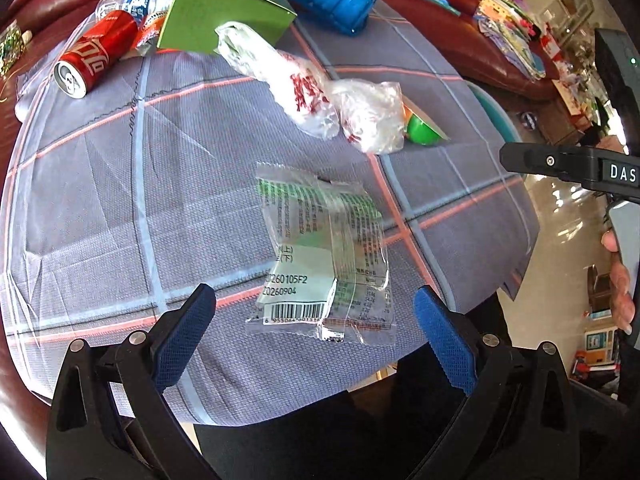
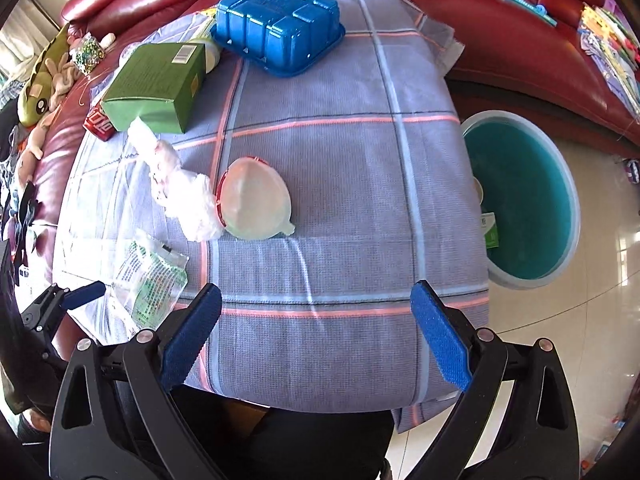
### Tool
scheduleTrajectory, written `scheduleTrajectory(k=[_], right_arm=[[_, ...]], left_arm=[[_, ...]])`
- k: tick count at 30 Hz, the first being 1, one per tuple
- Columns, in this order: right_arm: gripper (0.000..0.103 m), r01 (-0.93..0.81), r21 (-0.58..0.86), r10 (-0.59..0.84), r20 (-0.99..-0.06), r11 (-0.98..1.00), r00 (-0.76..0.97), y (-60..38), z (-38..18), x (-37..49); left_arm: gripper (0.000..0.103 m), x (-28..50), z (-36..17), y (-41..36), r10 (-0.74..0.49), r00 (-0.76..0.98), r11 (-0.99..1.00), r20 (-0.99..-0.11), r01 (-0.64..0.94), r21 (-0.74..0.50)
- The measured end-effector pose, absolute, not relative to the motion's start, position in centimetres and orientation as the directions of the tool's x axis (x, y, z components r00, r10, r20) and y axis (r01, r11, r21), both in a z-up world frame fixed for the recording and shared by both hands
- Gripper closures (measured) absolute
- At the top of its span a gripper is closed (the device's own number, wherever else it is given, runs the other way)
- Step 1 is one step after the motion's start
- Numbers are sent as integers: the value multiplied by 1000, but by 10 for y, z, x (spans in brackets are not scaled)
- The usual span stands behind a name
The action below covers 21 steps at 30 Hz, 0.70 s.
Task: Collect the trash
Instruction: 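Move the left tool back to the table and grasp the clear snack packet, then grasp the white plastic bag with the right tool while the left tool holds the packet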
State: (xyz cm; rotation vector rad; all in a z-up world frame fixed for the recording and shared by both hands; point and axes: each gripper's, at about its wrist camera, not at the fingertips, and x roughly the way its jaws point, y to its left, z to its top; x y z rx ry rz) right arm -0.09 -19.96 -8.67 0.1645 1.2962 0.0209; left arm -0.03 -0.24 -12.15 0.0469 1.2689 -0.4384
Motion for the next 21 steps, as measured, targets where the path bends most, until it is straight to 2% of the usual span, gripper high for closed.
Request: scheduleTrajectory(k=[11,14,16,18,21], right_arm=[[12,91,134,106,-959,987,263,-205,-92,4],[12,90,136,108,-960,987,259,-204,-94,8],[12,80,132,108,-960,988,257,-200,-95,12],[12,65,128,107,-961,990,255,-194,-94,17],[12,28,114,103,-960,993,258,-180,-91,28]], left_arm=[[5,7,-128,-20,-277,253,917,-927,359,-176],[17,8,-128,-19,-283,255,913,-925,366,-178],[31,6,-126,-19,-264,285,915,-922,375,-146],[37,6,-125,-16,-260,296,915,-919,380,-136],[39,10,-119,-7,-245,342,926,-907,361,-113]])
